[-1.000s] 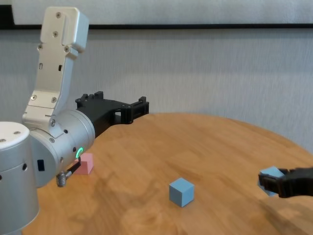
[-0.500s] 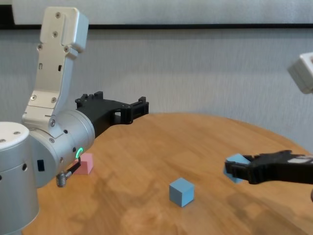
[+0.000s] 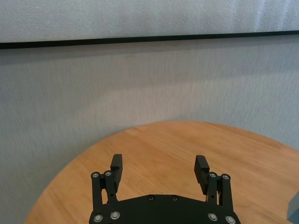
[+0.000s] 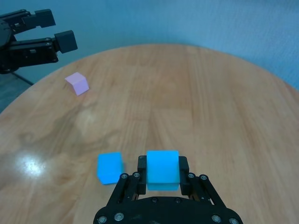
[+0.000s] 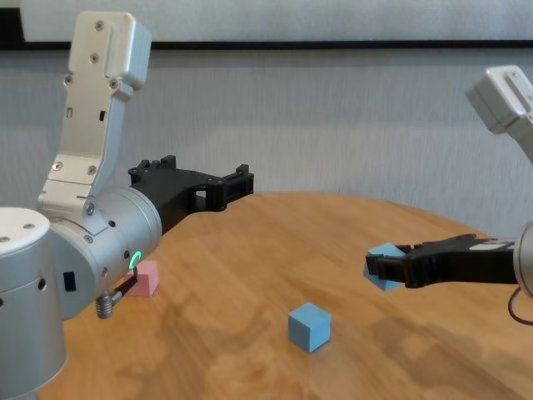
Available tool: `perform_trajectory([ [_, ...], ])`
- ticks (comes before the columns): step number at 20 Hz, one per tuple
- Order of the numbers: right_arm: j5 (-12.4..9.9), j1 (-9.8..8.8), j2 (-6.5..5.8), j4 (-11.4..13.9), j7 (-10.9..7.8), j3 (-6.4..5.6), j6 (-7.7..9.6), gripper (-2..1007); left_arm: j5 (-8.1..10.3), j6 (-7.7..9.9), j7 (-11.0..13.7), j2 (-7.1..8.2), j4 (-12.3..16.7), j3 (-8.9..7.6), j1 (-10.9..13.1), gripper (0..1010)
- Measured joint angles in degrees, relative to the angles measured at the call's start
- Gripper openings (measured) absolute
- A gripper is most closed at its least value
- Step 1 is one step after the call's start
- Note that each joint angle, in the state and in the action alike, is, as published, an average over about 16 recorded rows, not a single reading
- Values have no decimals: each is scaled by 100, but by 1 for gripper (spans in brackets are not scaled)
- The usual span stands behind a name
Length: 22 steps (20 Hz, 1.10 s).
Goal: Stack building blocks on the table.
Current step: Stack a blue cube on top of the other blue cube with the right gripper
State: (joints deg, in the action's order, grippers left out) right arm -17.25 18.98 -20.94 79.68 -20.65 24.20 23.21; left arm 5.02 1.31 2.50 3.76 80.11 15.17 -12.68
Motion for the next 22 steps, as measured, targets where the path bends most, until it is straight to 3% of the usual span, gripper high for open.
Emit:
perform_trajectory([
  [8, 15, 514, 128, -555, -422, 215, 98, 362, 0, 0, 0, 0, 0, 0, 0, 1000],
  [15, 11, 1026, 216, -1068, -846, 498, 19, 362, 0, 0, 0, 0, 0, 0, 0, 1000],
  [22, -16, 1250, 221, -1131, -1033, 729, 18, 362, 0, 0, 0, 0, 0, 0, 0, 1000],
])
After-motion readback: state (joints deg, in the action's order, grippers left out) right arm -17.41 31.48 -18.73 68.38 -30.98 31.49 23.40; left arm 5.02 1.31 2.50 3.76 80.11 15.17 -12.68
